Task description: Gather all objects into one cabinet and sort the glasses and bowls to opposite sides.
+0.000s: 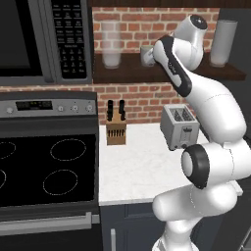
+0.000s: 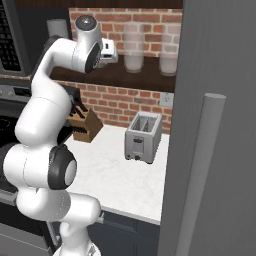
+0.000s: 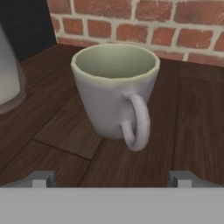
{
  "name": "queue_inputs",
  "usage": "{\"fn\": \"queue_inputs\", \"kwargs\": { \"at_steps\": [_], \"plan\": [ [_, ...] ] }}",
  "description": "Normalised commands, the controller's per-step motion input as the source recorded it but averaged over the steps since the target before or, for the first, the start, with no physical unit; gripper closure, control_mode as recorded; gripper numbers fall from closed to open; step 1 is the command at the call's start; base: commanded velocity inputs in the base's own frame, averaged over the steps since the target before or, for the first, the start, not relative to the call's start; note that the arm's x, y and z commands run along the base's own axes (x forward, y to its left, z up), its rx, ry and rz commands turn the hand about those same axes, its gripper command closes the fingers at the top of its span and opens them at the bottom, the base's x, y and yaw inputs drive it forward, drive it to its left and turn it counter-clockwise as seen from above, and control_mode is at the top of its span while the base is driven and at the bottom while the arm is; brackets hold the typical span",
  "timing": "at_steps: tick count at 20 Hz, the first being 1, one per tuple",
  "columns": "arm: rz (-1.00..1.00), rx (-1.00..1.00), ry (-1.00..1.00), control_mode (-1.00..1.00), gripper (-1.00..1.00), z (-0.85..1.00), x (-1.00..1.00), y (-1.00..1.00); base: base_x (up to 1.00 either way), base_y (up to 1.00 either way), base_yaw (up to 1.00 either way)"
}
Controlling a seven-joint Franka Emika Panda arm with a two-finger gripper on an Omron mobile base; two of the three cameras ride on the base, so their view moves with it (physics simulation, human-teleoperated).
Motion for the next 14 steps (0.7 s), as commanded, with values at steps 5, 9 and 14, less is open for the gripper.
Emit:
{"fn": "queue_inputs", "kwargs": {
  "at_steps": [5, 9, 14],
  "plan": [
    [0.03, 0.0, -0.08, -1.0, -1.0, 0.0, 0.02, 0.0, 0.0, 0.0, 0.0],
    [0.04, 0.0, -0.09, -1.0, -1.0, 0.0, 0.23, -0.01, 0.0, 0.0, 0.0],
    [0.04, 0.0, -0.03, -1.0, -1.0, 0.0, 0.27, -0.04, 0.0, 0.0, 0.0]
  ]
}}
